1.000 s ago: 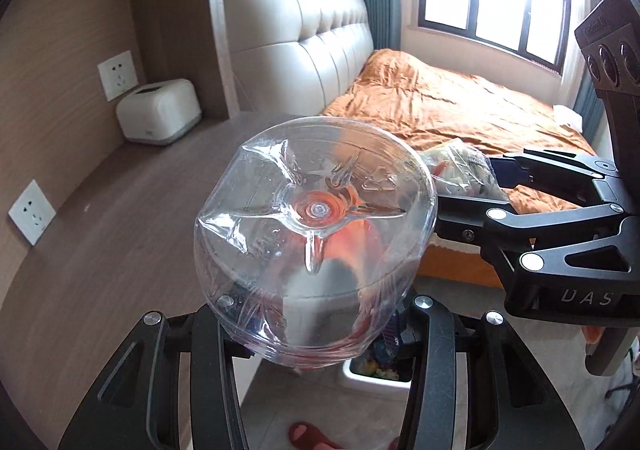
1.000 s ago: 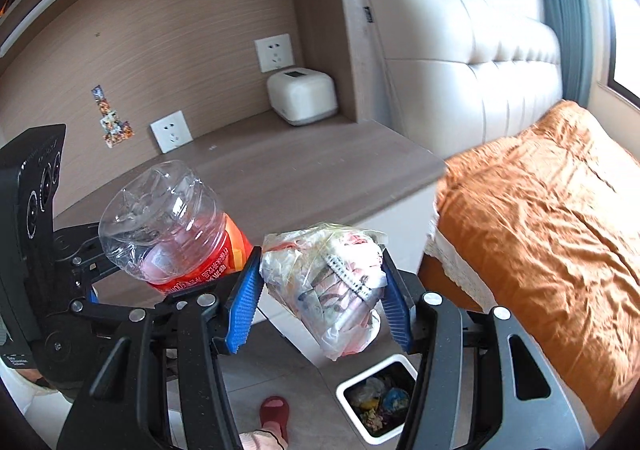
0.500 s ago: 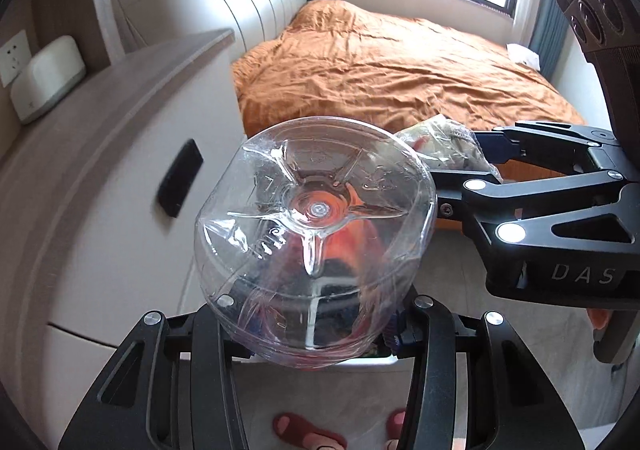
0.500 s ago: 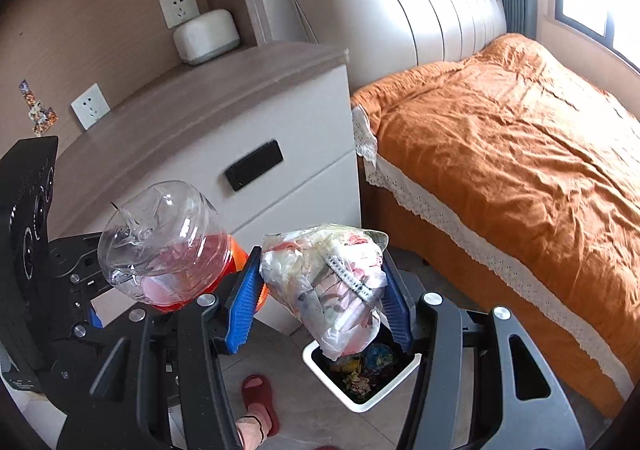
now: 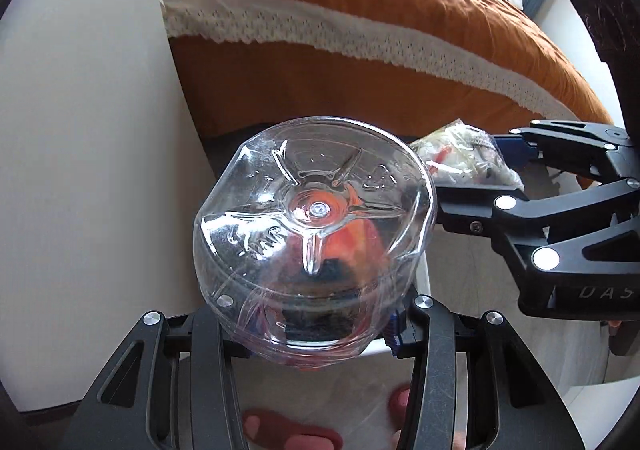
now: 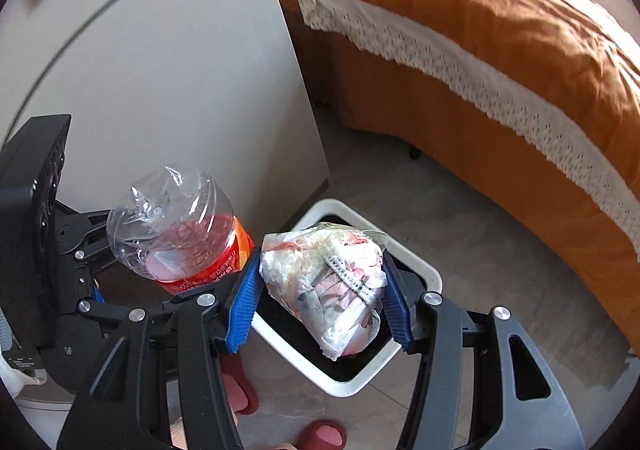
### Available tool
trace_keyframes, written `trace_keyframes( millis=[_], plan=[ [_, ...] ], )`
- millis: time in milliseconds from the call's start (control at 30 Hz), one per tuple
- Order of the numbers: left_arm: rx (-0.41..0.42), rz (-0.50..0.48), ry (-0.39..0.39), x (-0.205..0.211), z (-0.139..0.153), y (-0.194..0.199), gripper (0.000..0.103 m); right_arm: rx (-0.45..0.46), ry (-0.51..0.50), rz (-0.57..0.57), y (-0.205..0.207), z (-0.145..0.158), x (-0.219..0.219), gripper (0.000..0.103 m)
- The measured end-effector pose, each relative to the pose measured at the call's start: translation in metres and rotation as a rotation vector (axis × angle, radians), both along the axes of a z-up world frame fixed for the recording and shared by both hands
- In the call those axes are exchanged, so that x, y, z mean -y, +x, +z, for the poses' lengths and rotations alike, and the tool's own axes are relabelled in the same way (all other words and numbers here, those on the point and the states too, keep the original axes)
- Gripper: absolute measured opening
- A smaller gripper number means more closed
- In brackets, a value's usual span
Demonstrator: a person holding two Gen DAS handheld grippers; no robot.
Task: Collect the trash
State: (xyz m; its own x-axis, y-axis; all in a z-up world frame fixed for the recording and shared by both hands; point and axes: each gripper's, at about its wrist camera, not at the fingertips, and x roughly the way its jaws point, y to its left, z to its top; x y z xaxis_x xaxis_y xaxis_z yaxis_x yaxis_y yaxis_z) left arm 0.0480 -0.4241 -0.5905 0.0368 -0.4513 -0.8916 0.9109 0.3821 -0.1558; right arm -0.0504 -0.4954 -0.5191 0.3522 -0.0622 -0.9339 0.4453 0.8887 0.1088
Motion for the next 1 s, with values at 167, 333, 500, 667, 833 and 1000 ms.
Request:
trace_keyframes(
  millis=[167, 333, 500, 667, 833, 1000],
  plan=[
    [-0.036, -0.044, 0.026, 0.005, -0.057, -0.005, 0.098, -0.059, 0.044, -0.044, -0.014, -0.071, 0.01, 0.096],
    [-0.031, -0.057, 0.056, 0.005, -0.068, -0.005, 0.098, -0.091, 0.025, -0.067, -0.019, -0.088, 0.014, 0.099],
    [-0.029, -0.028, 0.056, -0.008, -0.041, -0.001, 0.098, -0.072, 0.023, -0.075, -0.018, -0.061, 0.014, 0.099],
    [-0.01, 0.019, 0.05, -0.014, 0.0, 0.005, 0.098, -0.053, -0.002, -0.076, -0.011, -0.017, 0.011, 0.099],
    [0.05, 0.05, 0.035, -0.023, 0.057, 0.001, 0.098, -0.012, -0.003, -0.087, -0.015, 0.037, 0.006, 0.099],
    [0.107, 0.07, -0.04, -0.033, 0.133, -0.011, 0.098, 0.073, -0.029, -0.084, -0.017, 0.114, -0.01, 0.099]
  ],
)
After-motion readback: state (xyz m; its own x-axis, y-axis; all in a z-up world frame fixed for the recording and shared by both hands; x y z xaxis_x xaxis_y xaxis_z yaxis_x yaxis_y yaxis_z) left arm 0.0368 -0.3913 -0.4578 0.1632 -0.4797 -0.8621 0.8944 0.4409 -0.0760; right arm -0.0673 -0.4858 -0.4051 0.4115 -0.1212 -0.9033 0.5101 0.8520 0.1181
